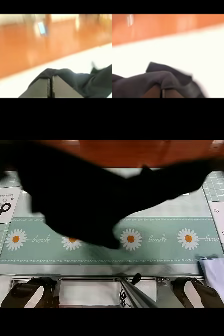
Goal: Fold the shirts.
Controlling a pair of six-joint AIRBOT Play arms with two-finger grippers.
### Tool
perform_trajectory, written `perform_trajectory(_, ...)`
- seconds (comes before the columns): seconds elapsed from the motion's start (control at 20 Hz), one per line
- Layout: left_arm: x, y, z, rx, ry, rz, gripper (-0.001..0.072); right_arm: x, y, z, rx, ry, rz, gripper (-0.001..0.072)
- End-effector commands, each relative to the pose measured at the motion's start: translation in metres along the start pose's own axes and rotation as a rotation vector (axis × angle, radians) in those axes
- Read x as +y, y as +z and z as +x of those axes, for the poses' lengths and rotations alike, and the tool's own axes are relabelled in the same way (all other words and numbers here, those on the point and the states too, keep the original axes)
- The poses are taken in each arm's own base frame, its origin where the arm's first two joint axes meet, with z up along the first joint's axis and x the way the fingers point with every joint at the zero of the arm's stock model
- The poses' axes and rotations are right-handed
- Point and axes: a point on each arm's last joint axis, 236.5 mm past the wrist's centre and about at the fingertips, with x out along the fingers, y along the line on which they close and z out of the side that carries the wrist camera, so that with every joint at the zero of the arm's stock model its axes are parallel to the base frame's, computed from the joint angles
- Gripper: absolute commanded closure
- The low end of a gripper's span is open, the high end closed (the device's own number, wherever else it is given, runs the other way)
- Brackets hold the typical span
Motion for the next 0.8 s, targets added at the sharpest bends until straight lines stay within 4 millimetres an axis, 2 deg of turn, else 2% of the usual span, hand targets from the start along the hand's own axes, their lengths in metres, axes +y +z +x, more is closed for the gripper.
perform_trajectory(0.0,-0.027,0.114,-0.093,-0.230,0.090,0.248,0.0684,0.086,0.107,-0.113,-0.371,-0.088,-0.208,0.0680)
perform_trajectory(0.1,-0.035,0.130,-0.128,-0.238,0.128,0.293,0.0685,0.104,0.129,-0.154,-0.460,-0.162,-0.254,0.0681)
perform_trajectory(0.2,-0.035,0.127,-0.150,-0.191,0.169,0.269,0.0685,0.114,0.133,-0.179,-0.476,-0.217,-0.274,0.0681)
perform_trajectory(0.25,-0.033,0.119,-0.159,-0.146,0.188,0.257,0.0685,0.115,0.128,-0.186,-0.453,-0.241,-0.276,0.0681)
perform_trajectory(0.35,-0.028,0.097,-0.169,-0.045,0.216,0.236,0.0685,0.106,0.104,-0.189,-0.346,-0.299,-0.253,0.0681)
perform_trajectory(0.55,-0.025,0.053,-0.180,0.141,0.233,0.155,0.0685,0.091,0.034,-0.180,-0.045,-0.327,-0.199,0.0680)
perform_trajectory(0.65,-0.017,0.045,-0.191,0.177,0.283,0.115,0.0684,0.085,0.012,-0.181,0.053,-0.346,-0.192,0.0680)
perform_trajectory(0.75,-0.014,0.035,-0.188,0.227,0.293,0.095,0.0685,0.070,-0.003,-0.183,0.135,-0.392,-0.176,0.0681)
